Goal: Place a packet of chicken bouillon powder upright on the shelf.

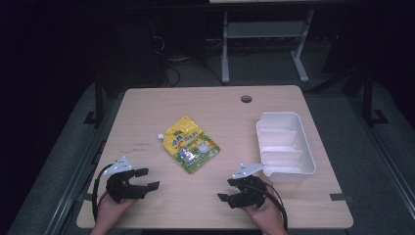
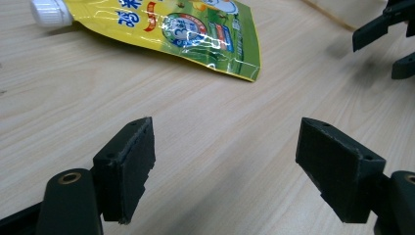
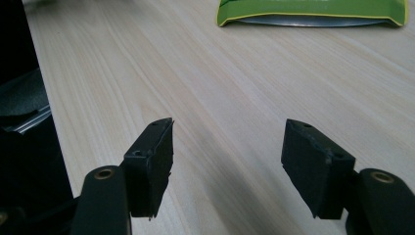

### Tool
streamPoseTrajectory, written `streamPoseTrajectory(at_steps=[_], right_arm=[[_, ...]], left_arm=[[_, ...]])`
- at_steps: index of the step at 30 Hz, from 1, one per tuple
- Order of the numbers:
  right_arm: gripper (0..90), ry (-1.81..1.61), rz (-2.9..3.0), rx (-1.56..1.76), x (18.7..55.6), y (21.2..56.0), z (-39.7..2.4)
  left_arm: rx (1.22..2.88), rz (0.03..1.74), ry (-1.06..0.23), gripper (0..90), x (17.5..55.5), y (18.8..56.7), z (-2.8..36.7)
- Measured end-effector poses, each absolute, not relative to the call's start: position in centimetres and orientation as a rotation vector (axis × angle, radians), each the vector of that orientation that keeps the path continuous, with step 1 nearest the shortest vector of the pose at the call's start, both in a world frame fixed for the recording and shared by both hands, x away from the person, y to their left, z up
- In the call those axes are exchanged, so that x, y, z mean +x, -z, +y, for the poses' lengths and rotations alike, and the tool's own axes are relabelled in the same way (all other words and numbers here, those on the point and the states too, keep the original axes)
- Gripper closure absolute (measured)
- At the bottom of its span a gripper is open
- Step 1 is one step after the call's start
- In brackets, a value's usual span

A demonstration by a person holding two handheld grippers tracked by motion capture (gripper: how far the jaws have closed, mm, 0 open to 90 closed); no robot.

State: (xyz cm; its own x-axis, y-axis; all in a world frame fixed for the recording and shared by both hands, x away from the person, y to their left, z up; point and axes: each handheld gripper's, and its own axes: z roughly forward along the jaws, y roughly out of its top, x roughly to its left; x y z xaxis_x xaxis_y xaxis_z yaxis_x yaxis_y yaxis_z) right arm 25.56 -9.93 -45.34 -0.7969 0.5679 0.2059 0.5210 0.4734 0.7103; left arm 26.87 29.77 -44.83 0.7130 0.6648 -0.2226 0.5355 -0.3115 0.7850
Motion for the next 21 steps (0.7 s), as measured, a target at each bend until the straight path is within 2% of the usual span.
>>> streamPoseTrajectory(at_steps=[21], right_arm=[[36.4,-1.281,2.623,0.982,26.16,45.26,-8.99]], left_arm=[[2.017,0.91,-0.165,22.0,27.01,45.08,29.38]])
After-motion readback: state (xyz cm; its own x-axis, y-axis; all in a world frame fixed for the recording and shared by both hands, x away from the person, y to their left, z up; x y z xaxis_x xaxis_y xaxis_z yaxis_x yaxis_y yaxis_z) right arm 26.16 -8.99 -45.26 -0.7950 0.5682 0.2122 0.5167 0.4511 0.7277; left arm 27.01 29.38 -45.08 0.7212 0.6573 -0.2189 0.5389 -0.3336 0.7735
